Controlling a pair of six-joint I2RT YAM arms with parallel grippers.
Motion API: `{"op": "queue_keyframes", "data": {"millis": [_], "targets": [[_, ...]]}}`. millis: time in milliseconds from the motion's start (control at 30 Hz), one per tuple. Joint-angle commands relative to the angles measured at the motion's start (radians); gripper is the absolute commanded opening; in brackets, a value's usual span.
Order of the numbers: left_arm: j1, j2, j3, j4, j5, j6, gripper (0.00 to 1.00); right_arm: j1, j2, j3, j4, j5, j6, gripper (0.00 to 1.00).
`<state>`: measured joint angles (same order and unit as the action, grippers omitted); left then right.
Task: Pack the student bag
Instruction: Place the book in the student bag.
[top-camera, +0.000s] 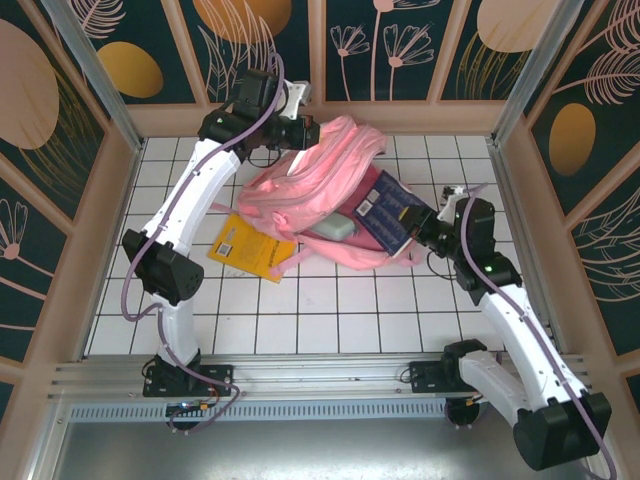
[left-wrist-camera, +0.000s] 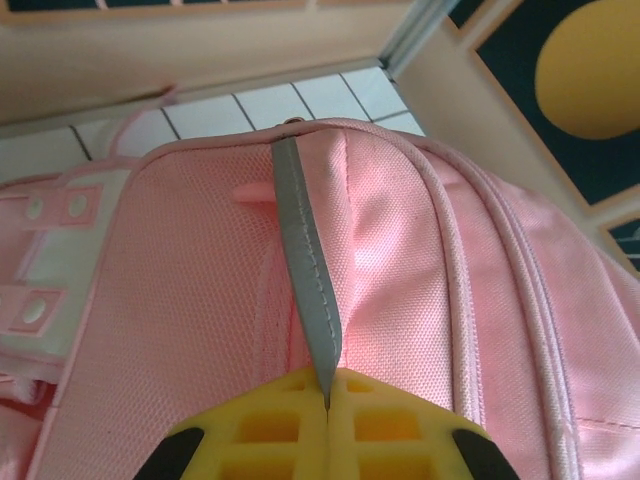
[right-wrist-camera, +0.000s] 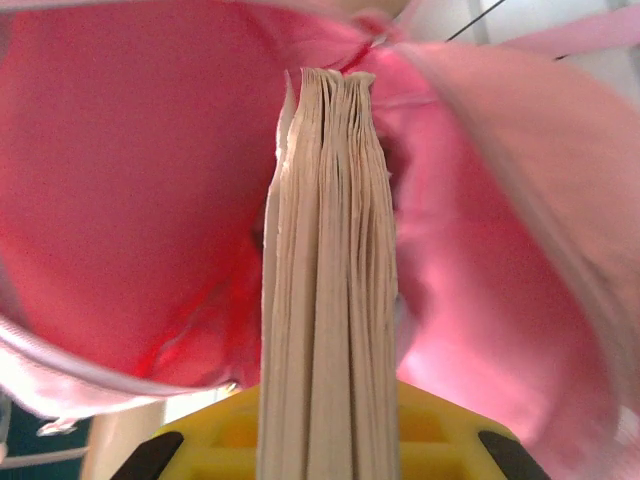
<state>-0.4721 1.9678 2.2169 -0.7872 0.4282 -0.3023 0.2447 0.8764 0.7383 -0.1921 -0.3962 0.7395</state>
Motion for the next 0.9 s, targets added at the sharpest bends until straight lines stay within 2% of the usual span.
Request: {"op": "queue_keyframes", "data": {"millis": [0,133,300,400,533,733,867], "targets": [[0.009,-0.052,0.015,0.189,0.181,0.011,0.0,-0.005,0.021,-0.049,0.243,-0.221,0.132,0.0],[0.008,-0.044,0.007,0.208,0.22,0.0,0.0,-0.002,0.072,-0.068,0.362,-0.267,0.233,0.0],[0.009,-0.038,0.014,0.222,0.245,-0.017,0.0,0.018,0.171,-0.08,0.491,-0.23,0.361,0.0],[0.008,-0.04,0.02,0.226,0.242,-0.024,0.0,0.069,0.258,-0.06,0.568,-0.157,0.427,0.0],[0.009,-0.039,0.023,0.233,0.254,-0.036,0.0,0.172,0.435,0.059,0.56,-0.032,0.408,0.0],[0.008,-0.046,0.006,0.256,0.272,-0.059,0.0,0.264,0.736,0.234,0.64,0.122,0.446,0.0],[0.009,-0.045,0.003,0.284,0.295,-0.085,0.0,0.297,0.946,0.374,0.661,0.148,0.463,0.0]]}}
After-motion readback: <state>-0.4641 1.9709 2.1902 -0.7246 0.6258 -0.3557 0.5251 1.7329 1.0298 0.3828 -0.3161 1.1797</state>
